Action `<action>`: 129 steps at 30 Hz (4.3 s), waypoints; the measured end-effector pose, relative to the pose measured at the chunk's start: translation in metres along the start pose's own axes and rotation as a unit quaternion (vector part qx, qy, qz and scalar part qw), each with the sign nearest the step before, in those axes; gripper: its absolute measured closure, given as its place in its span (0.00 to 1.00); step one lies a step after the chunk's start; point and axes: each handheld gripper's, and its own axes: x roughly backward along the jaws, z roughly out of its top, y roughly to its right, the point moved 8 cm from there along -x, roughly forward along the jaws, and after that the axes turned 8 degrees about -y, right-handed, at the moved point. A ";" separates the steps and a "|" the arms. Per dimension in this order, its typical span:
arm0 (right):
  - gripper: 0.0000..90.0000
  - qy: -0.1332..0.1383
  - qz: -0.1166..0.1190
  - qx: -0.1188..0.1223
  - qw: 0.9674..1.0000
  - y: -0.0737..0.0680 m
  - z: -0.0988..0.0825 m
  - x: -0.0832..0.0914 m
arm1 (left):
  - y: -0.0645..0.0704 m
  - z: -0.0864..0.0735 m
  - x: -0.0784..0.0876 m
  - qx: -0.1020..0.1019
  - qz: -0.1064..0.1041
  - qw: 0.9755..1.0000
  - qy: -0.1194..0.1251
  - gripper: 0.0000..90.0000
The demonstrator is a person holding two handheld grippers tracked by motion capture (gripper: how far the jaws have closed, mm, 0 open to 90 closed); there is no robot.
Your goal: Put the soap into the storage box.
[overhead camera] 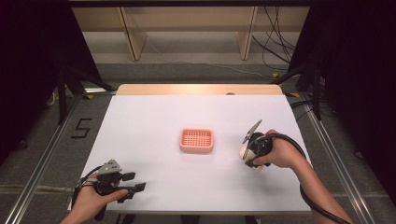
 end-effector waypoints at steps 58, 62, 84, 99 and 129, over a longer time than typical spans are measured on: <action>0.56 0.004 -0.004 0.013 1.000 0.004 0.033 0.006 | 0.002 0.001 0.000 0.000 -0.003 1.000 0.001 0.38; 0.56 0.002 -0.007 0.025 1.000 0.004 0.036 0.007 | 0.001 0.000 0.000 -0.003 -0.002 1.000 -0.002 0.38; 0.56 0.003 -0.008 0.032 0.999 0.002 0.048 0.008 | 0.002 0.001 0.000 -0.001 -0.004 1.000 0.001 0.38; 0.56 0.006 -0.002 0.031 1.000 -0.002 0.058 0.010 | 0.002 0.001 0.000 -0.001 -0.005 1.000 0.002 0.38; 0.56 0.007 0.001 0.048 0.999 -0.007 0.072 0.010 | 0.002 0.001 0.000 -0.001 -0.005 1.000 0.002 0.38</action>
